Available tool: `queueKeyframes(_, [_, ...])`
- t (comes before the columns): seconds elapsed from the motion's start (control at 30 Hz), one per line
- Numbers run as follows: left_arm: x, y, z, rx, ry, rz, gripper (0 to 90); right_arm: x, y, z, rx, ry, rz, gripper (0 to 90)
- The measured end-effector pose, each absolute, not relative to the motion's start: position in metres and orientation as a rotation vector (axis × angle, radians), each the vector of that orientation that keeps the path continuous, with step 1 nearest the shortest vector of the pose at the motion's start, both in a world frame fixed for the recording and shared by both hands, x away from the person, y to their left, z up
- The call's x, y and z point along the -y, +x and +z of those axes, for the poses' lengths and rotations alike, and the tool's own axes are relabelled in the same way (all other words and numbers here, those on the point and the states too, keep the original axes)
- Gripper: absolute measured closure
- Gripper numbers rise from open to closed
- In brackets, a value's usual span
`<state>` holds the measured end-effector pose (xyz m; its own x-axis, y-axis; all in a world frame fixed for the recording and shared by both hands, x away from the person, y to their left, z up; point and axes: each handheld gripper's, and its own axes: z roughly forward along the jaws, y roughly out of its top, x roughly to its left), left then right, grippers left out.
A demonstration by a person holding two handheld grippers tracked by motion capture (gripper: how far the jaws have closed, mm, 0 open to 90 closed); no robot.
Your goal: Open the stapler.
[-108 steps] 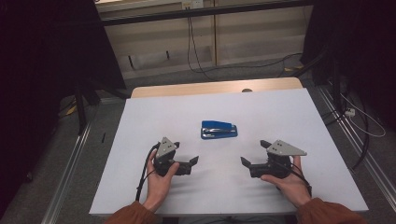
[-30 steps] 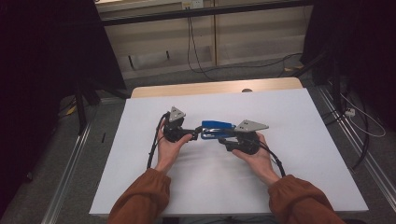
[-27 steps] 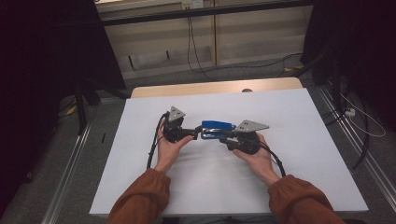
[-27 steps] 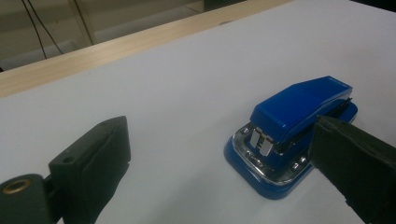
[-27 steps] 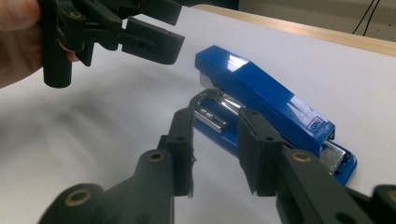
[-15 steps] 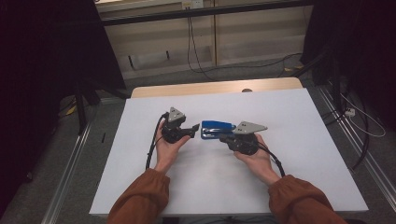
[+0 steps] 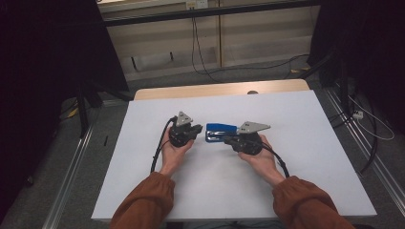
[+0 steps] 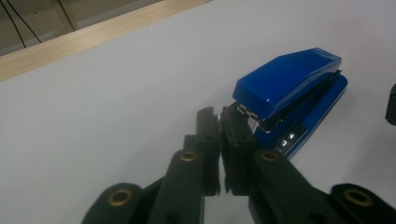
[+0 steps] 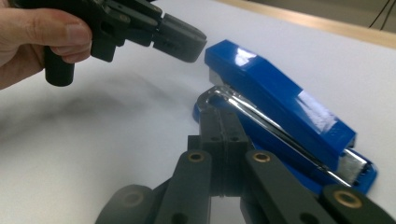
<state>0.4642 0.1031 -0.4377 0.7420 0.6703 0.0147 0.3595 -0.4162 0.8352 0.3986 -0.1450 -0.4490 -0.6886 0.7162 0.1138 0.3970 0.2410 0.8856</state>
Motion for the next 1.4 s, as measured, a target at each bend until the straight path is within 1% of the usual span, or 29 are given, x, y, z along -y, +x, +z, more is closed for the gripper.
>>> queueKeyframes(0.23, [-0.098, 0.464, -0.442, -0.765, 2.07, 0.417, 90.0, 0.132, 0.411, -0.445, -2.241, 0.992, 1.395, 90.0])
queueKeyframes(0.57, [-0.097, 0.467, -0.446, -0.787, 2.066, 0.401, 90.0, 0.125, 0.425, -0.457, -2.292, 0.991, 1.242, 90.0])
queueKeyframes(0.83, [-0.097, 0.468, -0.448, -0.782, 2.082, 0.402, 90.0, 0.125, 0.43, -0.461, -2.298, 1.058, 1.174, 90.0])
queueKeyframes(1.4, [-0.092, 0.467, -0.45, -0.772, 2.091, 0.394, 90.0, 0.125, 0.435, -0.461, -2.304, 1.047, 1.172, 90.0])
